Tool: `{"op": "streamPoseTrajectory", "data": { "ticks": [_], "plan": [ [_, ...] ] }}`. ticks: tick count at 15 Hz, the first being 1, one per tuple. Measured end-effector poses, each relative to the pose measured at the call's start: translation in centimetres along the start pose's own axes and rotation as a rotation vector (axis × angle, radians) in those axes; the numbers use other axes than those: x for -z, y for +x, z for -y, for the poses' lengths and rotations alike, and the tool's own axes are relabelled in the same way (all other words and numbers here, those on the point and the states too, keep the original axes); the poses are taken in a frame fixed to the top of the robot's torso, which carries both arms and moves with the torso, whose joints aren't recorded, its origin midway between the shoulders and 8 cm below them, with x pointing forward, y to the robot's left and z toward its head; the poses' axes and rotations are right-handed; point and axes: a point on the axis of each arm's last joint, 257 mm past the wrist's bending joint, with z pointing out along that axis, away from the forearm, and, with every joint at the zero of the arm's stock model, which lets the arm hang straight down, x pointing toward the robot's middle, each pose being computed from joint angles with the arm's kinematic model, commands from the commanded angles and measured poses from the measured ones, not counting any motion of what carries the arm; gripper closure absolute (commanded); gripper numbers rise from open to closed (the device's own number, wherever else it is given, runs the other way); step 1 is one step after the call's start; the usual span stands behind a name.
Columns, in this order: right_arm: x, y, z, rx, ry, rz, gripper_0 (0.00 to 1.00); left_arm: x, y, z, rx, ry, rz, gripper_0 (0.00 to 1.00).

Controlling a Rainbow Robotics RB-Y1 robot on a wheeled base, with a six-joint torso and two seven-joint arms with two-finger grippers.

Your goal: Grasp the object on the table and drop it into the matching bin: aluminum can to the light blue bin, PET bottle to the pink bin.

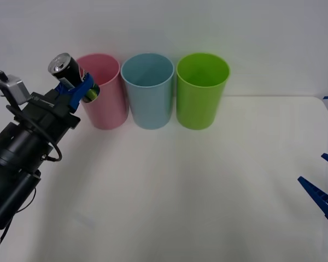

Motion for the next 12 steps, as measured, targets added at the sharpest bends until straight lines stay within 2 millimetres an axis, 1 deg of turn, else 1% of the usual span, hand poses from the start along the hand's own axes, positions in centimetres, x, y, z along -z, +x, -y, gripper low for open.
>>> {"op": "streamPoseTrajectory", "data": {
  "ticks": [6, 9, 12],
  "plan": [
    [0.0, 0.0, 0.0, 0.000, 0.000, 0.000, 0.00, -6.4, 0.5, 0.1, -0.013, 0.023, 0.001, 0.99],
    [0.0, 0.0, 0.0, 0.000, 0.000, 0.000, 0.00, -9.2, 0.7, 0.3, -0.018, 0.035, -0.004, 1.00],
    [0.0, 0.0, 0.0, 0.000, 0.000, 0.000, 0.00, -11.4, 0.7, 0.5, -0.036, 0.038, -0.008, 0.99]
  ]
}}
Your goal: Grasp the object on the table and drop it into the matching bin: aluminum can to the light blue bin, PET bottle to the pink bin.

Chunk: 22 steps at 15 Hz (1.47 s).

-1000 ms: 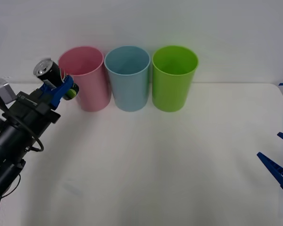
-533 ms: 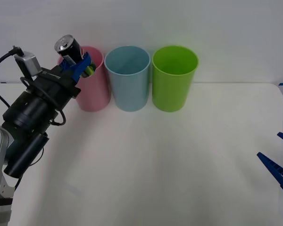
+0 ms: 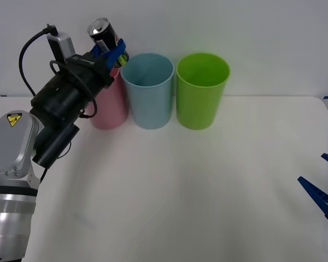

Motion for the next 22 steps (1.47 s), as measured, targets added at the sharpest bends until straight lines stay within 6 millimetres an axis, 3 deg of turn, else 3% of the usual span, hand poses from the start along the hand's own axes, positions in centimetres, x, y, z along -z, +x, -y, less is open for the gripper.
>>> {"op": "streamPoseTrajectory", "data": {
  "ticks": [13, 22],
  "plan": [
    [0.0, 0.0, 0.0, 0.000, 0.000, 0.000, 0.00, -8.1, 1.5, 0.2, -0.099, 0.000, -0.072, 0.99],
    [0.0, 0.0, 0.0, 0.000, 0.000, 0.000, 0.00, -10.1, 1.4, 0.3, -0.135, -0.016, -0.081, 0.99]
  ]
}}
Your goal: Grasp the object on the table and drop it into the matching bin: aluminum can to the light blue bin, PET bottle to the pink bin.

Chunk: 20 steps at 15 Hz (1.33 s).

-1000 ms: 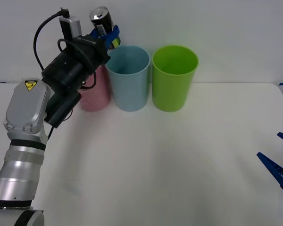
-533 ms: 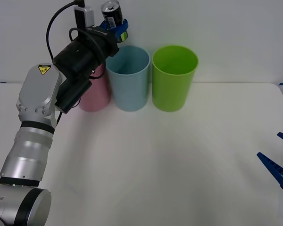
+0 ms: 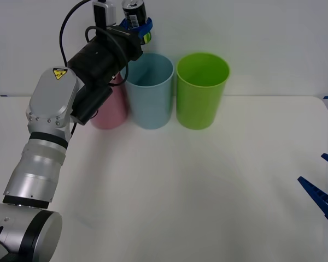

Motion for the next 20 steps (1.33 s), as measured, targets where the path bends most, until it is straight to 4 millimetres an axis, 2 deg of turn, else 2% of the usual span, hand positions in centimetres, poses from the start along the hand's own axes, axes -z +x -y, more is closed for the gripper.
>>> {"op": "streamPoseTrajectory", "data": {
  "ticks": [3, 4, 5, 6, 20],
  "plan": [
    [0.00, 0.00, 0.00, 0.000, 0.000, 0.000, 0.00, -0.11, -0.02, 0.23, -0.004, 0.003, 0.001, 0.97],
    [0.00, 0.00, 0.00, 0.000, 0.000, 0.000, 0.00, -0.12, 0.01, 0.31, -0.004, 0.005, 0.000, 0.89],
    [0.00, 0.00, 0.00, 0.000, 0.000, 0.000, 0.00, -0.11, 0.08, 0.39, -0.004, 0.006, -0.001, 0.70],
    [0.00, 0.00, 0.00, 0.000, 0.000, 0.000, 0.00, -0.12, 0.07, 0.44, -0.004, 0.007, -0.001, 0.00],
    [0.00, 0.00, 0.00, 0.000, 0.000, 0.000, 0.00, 0.08, 0.22, 0.90, 0.022, 0.026, 0.003, 0.00]
  ]
}}
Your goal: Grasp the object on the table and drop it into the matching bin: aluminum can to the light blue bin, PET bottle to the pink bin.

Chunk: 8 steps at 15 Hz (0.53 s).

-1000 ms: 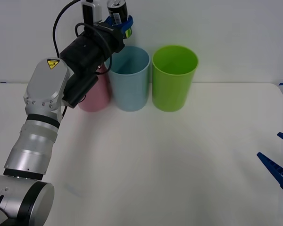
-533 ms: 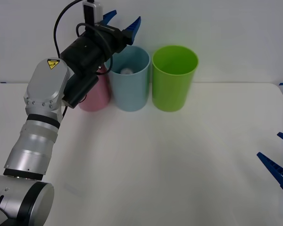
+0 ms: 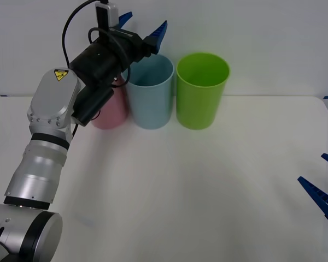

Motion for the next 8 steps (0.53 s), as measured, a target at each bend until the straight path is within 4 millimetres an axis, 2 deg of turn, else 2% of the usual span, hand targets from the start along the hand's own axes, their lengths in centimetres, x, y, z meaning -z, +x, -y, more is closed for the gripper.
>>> {"op": "streamPoseTrajectory", "data": {
  "ticks": [4, 8],
  "plan": [
    [0.0, 0.0, 0.0, 0.000, 0.000, 0.000, 0.00, 1.3, 0.6, -0.1, 0.038, 0.029, 0.000, 0.00],
    [0.0, 0.0, 0.0, 0.000, 0.000, 0.000, 0.00, 4.4, 0.6, -1.5, 0.071, 0.039, 0.016, 0.00]
  ]
}}
